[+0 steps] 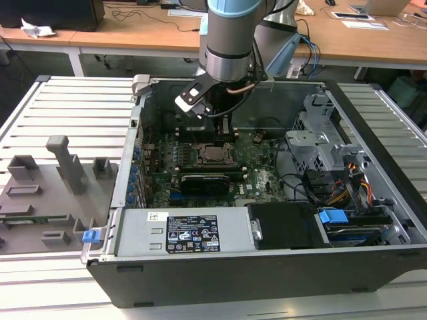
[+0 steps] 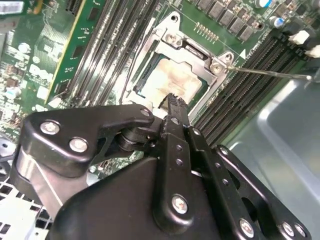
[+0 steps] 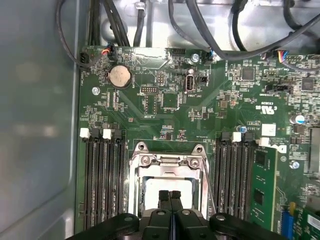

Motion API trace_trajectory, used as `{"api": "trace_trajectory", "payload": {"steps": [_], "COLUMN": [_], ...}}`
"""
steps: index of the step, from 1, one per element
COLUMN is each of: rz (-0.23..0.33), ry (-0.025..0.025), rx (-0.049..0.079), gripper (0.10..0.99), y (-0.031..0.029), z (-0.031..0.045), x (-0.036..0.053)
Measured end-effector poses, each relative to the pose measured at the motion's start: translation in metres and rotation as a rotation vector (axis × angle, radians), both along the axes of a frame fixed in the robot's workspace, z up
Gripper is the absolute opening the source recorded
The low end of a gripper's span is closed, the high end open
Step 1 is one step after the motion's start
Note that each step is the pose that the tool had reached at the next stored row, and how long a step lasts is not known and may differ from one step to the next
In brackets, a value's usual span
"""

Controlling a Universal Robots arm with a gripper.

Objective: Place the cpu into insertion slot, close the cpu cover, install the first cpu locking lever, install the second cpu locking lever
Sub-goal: 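Install the first cpu locking lever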

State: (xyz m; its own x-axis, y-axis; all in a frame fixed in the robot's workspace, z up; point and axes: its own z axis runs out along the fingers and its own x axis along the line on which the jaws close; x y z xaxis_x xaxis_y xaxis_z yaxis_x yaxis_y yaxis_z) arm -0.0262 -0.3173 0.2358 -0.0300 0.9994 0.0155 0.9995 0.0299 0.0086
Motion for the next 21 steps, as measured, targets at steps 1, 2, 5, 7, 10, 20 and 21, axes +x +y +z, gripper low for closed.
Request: {"api": "trace_trajectory", "payload": {"steps": [1, 2, 5, 7, 10, 20, 21], "rz": [0.000, 0.000, 0.000, 0.000, 0.000, 0.155, 0.166], "ry": [0.0000, 0.0000, -0.0002, -0.0004, -0.0006, -0.0006, -0.0006], "rx": [0.000, 0.000, 0.000, 0.000, 0.000, 0.000, 0.000], "gripper": [0.102, 0.102, 0.102, 0.102, 0.102, 0.102, 0.102], "y": [0.0000, 0.0000, 0.0000, 0.0000, 0.0000, 0.0000, 0.0000], "z": [0.0029, 0.0080, 0.0218, 0.0327, 0.0457, 0.0458, 0.0458], "x": [0.0000, 0.0000, 0.0000, 0.0000, 0.0000, -0.0002, -0.0001]}}
